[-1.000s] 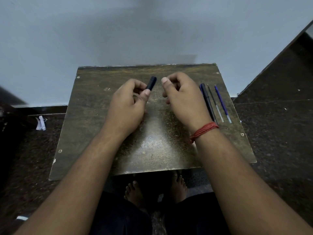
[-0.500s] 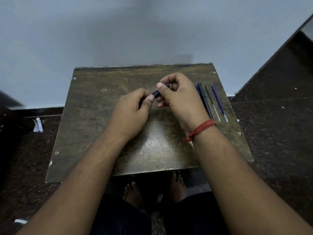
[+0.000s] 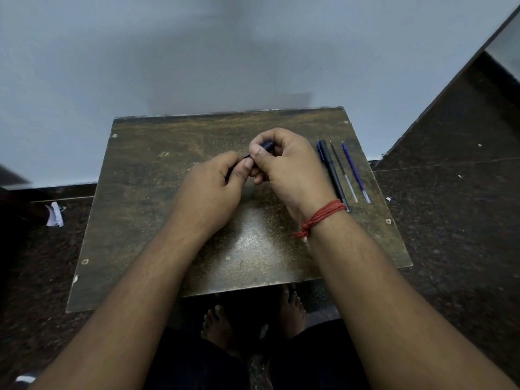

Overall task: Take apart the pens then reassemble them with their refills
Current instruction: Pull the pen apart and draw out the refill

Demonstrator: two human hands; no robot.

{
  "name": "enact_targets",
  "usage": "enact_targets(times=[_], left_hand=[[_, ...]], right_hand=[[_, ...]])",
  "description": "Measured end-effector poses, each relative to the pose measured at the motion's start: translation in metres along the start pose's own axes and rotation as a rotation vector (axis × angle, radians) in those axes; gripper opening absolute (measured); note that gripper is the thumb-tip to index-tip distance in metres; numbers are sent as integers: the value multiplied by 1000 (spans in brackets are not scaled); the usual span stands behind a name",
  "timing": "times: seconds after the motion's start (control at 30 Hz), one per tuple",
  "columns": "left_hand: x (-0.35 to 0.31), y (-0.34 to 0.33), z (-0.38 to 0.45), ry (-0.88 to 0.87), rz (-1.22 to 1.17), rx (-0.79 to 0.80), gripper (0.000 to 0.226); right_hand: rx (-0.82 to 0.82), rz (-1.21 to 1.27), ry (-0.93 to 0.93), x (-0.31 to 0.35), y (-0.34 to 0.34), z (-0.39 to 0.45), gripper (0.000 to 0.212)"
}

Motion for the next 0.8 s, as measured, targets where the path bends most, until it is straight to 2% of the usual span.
enact_targets(times=[0.27,0.43,0.5,0.6,0.8], left_hand=[[-1,-2,-1,43,-120,5,21],[3,-2,-2,69,-118,-10,25],[5,-1,-2,82,-131,-12,23],[5,-2,-1,104,-144,-31,20],[10,-1,3,153,-209,-106,16]], right_hand=[[19,78,83,6,4,1,18],[-227,184,123,3,20,11,14],[-308,145,143,0,31,15,13],[-280,-179,154,-1,38,14,16],[170,-945,225,2,8,-2,20]])
Point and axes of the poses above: each hand's wrist, its own z-axis towards the middle knuckle, its own y-axis out of the back of the hand, x = y × z, the point moved 1 cm from there along z, towards the middle knuckle, and after that the axes turned 11 degrees about y, right-handed, at the moved point
